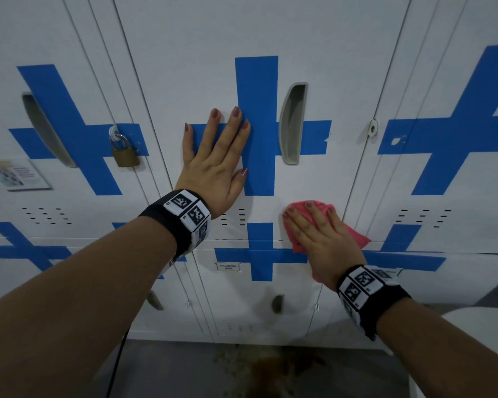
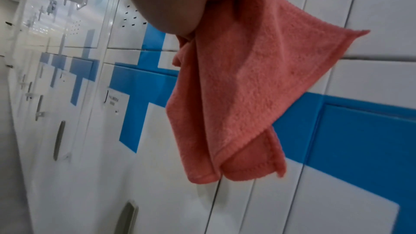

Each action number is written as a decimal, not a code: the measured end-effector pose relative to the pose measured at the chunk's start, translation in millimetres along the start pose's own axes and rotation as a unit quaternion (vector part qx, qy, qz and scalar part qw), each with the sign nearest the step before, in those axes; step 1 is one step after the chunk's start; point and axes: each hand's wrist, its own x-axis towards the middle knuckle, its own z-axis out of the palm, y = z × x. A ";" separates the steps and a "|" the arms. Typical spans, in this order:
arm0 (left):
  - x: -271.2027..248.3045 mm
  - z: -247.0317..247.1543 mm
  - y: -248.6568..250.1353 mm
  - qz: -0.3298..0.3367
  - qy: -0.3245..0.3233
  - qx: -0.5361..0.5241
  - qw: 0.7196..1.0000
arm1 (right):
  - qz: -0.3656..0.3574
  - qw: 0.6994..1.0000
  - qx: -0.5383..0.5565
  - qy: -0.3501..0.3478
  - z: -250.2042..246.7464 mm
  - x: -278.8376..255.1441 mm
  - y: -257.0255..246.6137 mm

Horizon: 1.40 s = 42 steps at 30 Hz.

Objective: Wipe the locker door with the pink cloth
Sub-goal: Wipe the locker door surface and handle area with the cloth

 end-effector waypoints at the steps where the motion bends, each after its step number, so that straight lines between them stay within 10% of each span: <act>1: 0.0 0.0 -0.1 0.000 0.001 -0.001 1.000 | -0.007 1.000 -0.004 -0.002 2.7 -1.7 -1.2; 15: -0.4 0.2 -0.7 -0.001 -0.002 0.002 1.000 | -0.096 0.994 -0.042 -0.041 15.5 -27.7 24.2; 42: 0.1 1.4 -0.6 -0.002 0.003 0.001 1.000 | -0.020 0.996 -0.019 -0.084 20.2 -52.2 24.9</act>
